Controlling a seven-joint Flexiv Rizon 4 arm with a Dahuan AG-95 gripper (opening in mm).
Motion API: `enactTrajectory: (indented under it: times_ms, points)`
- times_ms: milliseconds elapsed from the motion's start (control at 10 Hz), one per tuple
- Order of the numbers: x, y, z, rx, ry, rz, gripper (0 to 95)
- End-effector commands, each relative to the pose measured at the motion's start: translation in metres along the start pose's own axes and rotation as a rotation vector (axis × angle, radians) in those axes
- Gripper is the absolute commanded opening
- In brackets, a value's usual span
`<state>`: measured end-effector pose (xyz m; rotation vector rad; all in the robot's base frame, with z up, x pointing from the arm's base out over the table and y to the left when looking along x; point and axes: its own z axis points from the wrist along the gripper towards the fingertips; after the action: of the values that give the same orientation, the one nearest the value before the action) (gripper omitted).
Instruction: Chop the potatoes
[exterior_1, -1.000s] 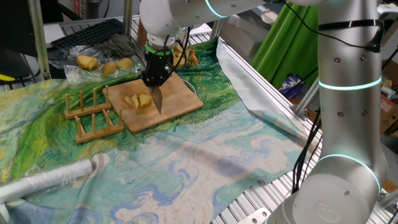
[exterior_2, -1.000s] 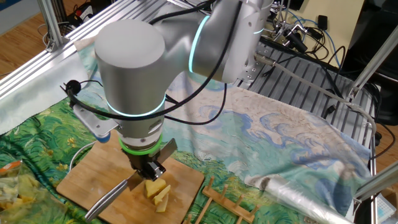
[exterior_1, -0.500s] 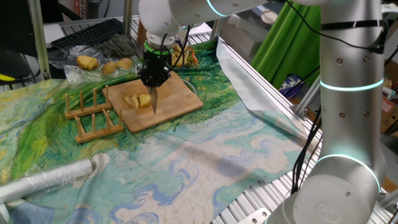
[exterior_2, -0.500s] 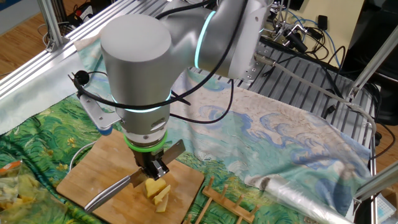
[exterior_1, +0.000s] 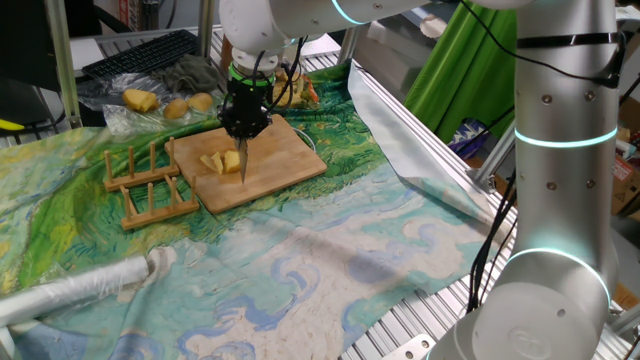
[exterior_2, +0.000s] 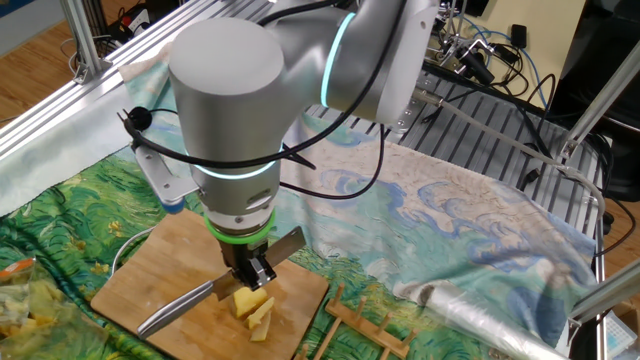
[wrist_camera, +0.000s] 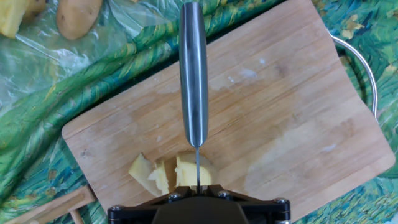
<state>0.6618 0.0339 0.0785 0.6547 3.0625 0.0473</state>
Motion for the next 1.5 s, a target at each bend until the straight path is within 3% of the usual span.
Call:
enactTrajectory:
  times_ms: [100, 1100, 1200, 1300, 1400, 1500]
  points:
    - [0.0, 0.001, -0.001, 0.0, 0.002, 0.006, 0.0]
    - [0.0, 0.008, 0.001, 0.0, 0.0, 0.008, 0.0]
    - [0.0, 0.01, 0.007, -0.002, 0.002, 0.002, 0.0]
    - [-0.002, 0.015, 0.029, -0.012, 0.002, 0.001, 0.0]
    - [-0.004, 0.02, 0.058, -0.019, -0.025, 0.003, 0.0]
    - [-0.005, 0.023, 0.074, -0.022, -0.044, 0.012, 0.0]
